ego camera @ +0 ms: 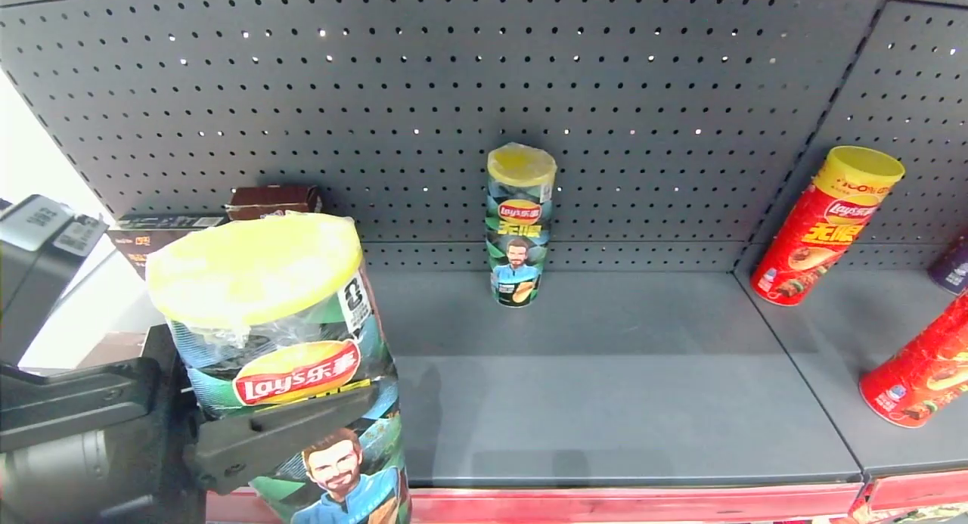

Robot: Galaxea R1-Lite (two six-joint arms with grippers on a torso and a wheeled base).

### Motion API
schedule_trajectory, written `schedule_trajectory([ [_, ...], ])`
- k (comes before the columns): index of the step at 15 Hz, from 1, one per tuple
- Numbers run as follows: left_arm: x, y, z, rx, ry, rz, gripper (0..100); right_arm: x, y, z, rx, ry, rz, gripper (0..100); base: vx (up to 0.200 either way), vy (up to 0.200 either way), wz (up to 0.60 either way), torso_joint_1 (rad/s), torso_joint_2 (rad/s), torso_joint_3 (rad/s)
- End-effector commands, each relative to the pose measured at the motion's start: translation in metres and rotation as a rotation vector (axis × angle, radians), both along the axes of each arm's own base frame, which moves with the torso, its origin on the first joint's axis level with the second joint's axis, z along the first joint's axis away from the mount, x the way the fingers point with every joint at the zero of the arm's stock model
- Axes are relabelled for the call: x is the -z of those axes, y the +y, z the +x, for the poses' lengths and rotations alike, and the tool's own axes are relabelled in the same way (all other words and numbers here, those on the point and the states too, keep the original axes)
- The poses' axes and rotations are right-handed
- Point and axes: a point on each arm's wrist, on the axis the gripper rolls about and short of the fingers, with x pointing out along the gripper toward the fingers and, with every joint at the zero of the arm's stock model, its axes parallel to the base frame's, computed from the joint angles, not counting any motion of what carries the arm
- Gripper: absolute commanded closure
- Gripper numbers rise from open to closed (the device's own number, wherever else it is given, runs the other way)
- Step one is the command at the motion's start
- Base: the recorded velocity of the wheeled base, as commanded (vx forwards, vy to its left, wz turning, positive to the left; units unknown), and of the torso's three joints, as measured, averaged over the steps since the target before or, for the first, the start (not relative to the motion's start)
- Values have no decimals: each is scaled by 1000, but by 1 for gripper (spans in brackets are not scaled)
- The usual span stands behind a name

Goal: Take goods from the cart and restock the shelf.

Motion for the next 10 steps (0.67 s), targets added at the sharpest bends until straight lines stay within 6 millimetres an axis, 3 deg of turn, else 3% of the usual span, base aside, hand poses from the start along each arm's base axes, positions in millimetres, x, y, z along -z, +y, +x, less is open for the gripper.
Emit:
schedule_trajectory([
  [1,3,1,5,-23,11,9,100,0,0,1,-5,9,-3,0,0,0,0,0,0,0],
  [6,3,1,13,-49,-15,-14,100,-1,1,2,-61,27,-13,0,0,0,0,0,0,0],
  [7,-2,0,15,-51,-31,-22,100,-12,1,0,-68,-10,-7,0,0,0,0,0,0,0],
  [8,-5,-2,17,-51,-32,-24,100,-79,2,-2,-100,-91,-4,0,0,0,0,0,0,0],
  [9,-5,-2,17,-51,-32,-24,100,-79,2,-2,-100,-91,-4,0,0,0,0,0,0,0],
  [10,-2,-5,23,-58,-18,-13,100,-135,4,32,-191,-16,-34,0,0,0,0,0,0,0],
])
